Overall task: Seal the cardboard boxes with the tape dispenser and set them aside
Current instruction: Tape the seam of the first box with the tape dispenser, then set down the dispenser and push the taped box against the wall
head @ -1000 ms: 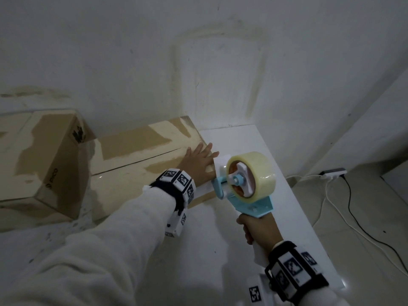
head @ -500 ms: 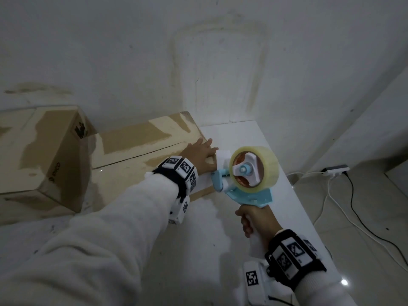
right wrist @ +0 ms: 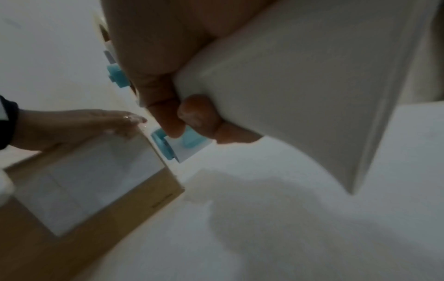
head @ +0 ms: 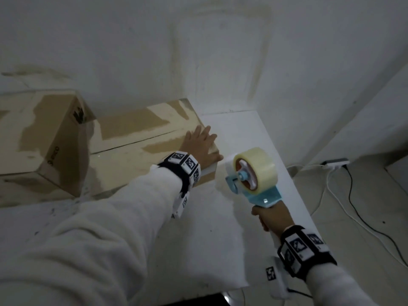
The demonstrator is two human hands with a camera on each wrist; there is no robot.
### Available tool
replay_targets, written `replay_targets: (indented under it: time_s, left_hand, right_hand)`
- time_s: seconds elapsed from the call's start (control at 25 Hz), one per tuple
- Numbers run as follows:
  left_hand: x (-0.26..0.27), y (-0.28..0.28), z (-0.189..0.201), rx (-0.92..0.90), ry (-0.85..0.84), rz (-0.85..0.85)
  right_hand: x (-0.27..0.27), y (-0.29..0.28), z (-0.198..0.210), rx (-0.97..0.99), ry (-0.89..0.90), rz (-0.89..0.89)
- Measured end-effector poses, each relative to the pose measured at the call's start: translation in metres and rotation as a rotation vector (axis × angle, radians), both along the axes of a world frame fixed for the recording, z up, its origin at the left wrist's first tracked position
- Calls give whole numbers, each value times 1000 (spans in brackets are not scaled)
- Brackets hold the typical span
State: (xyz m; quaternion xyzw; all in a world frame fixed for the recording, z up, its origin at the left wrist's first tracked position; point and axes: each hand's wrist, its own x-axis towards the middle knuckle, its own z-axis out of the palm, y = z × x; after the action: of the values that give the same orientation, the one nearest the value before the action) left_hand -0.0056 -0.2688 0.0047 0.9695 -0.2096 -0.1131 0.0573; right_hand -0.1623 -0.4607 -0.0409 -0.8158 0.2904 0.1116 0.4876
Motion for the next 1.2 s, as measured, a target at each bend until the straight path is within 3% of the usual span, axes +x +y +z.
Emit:
replay_targets:
  time_s: [0.16, 0.28, 0.44, 0.56, 0.72, 0.84, 0.96, 1.08, 1.2]
  left_hand:
    - [1, -1, -6, 18, -31, -4]
    - [0, -3, -4, 18, -54, -24]
    - [3, 0, 0, 10, 0, -78]
    - [7, 4, 1, 17, 48, -164]
    - [9, 2, -4, 77, 28, -259]
    - [8, 1, -7, 104, -17, -263]
    - [5, 0, -9, 102, -48, -230]
    - [2, 3, -5, -27, -2, -167]
    - [-4, 23, 3, -265, 99, -106]
  right_hand:
    - [-5, -18, -8, -293, 95, 295]
    - [-4, -13, -7, -563, 106, 750]
    - [12, 17, -22, -649, -2, 1174]
    - [30, 47, -35, -751, -73, 1331]
    - [46, 70, -51, -739, -144, 1375]
    - [55, 79, -60, -657, -188, 1355]
    - [59, 84, -64, -724, -174, 1321]
    - [61, 83, -56, -766, -111, 1231]
    - [64, 84, -30, -645, -99, 1057]
